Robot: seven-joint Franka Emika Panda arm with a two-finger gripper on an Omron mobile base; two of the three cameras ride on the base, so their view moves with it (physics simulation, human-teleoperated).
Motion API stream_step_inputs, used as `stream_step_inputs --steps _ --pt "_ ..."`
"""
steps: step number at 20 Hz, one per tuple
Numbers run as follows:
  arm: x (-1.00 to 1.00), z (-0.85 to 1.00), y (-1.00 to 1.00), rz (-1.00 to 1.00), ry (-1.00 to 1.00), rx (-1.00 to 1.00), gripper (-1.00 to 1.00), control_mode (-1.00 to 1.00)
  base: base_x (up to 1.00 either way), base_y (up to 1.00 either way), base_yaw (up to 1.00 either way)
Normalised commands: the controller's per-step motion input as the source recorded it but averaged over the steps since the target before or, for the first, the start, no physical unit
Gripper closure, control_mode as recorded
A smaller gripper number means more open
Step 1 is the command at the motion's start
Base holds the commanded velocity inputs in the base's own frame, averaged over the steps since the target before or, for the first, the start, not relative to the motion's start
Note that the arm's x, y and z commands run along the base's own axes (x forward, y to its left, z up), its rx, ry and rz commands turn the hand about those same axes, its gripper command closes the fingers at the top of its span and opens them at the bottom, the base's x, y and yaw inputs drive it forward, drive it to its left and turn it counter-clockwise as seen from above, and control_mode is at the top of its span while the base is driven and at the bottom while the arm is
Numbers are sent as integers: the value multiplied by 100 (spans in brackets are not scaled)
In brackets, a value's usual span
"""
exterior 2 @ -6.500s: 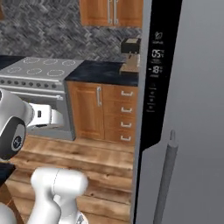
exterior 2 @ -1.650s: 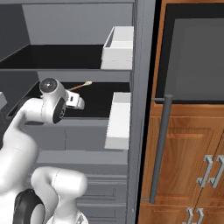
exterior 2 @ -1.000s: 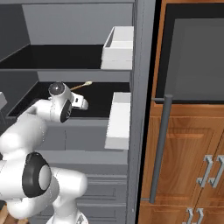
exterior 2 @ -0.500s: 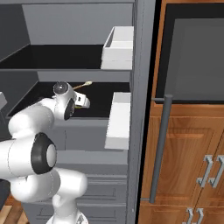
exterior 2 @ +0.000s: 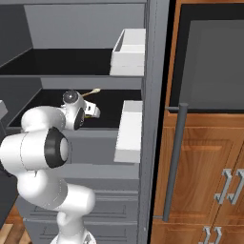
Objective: Pick the two oranges from the fridge and place them on the plate next to the blender to make a fruit smoothie.
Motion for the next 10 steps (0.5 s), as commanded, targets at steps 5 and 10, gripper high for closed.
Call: stream_step_inputs --steps 5,10 --pt "22 -20 2 0 0 0 -100 -100 0 0 0" --pt "11 -19 4 0 -1 0 100 -100 0 0 0"
